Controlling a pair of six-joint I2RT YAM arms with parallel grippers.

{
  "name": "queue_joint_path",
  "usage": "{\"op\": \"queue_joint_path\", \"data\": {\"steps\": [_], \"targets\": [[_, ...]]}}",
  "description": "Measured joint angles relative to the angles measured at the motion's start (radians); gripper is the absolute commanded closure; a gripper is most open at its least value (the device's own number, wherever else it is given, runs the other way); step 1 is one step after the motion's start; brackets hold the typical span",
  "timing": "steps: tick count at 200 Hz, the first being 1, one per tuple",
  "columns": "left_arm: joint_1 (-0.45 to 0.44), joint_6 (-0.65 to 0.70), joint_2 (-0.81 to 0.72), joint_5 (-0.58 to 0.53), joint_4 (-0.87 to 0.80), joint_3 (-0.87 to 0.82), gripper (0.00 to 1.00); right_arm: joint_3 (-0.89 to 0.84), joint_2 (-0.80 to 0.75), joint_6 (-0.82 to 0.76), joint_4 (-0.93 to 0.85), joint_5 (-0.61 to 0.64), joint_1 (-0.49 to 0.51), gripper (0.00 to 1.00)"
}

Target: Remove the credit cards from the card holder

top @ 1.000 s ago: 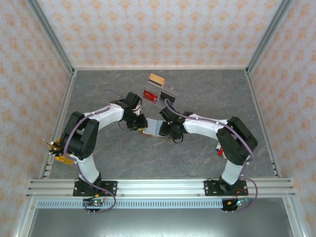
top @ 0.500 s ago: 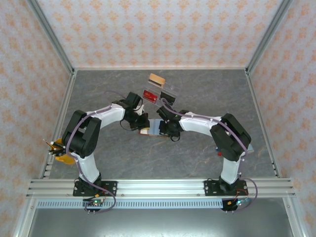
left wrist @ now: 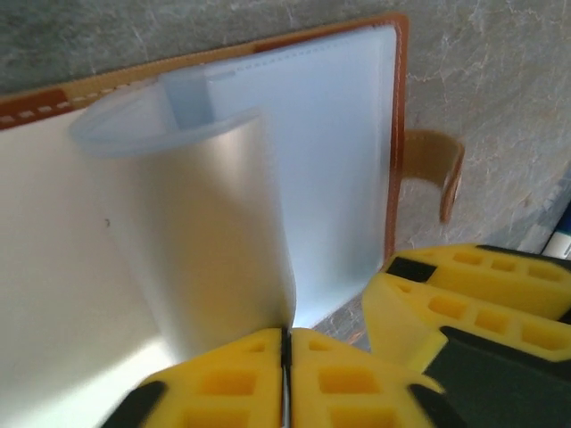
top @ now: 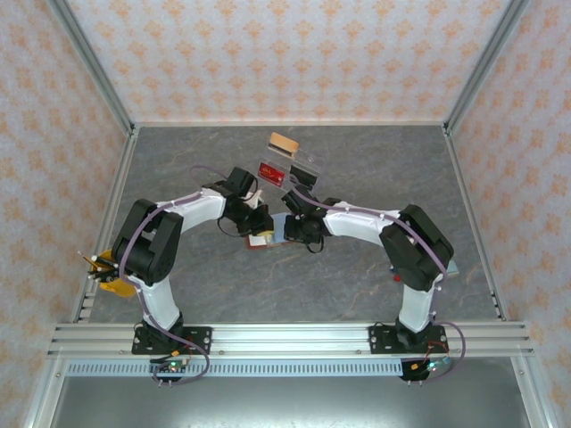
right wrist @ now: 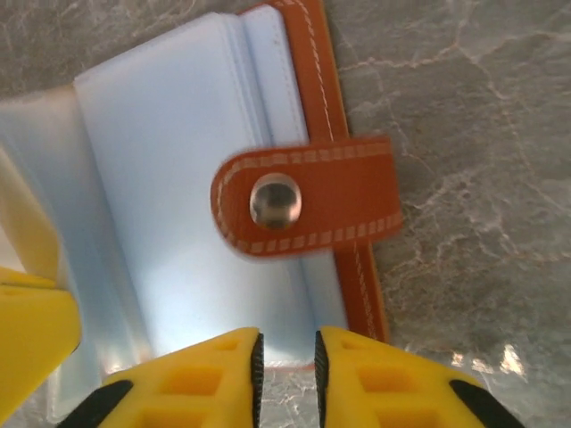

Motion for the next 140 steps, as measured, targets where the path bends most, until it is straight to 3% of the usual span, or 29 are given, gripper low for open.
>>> {"op": "queue_joint_path", "data": {"steps": [55,98,111,140], "targets": [[0.039,0.004,-0.216,-0.162,-0.114,0.014,0.30,-0.017,-0.262,-0.080,-0.013,0.135,0.000,0.37],[0.122,0.001,-0.359,-0.402,-0.185,0.022,0.01,-0.046,-0.469,-0.178,-0.012,0.380,-0.045,0.11],[0.139,0.002,-0.391,-0.500,-0.197,0.021,0.00,-0.074,-0.528,-0.203,-0.004,0.453,-0.088,0.00],[0.147,0.001,-0.475,-0.731,-0.170,-0.040,0.00,-0.150,-0.617,-0.248,0.021,0.597,-0.196,0.00]]}}
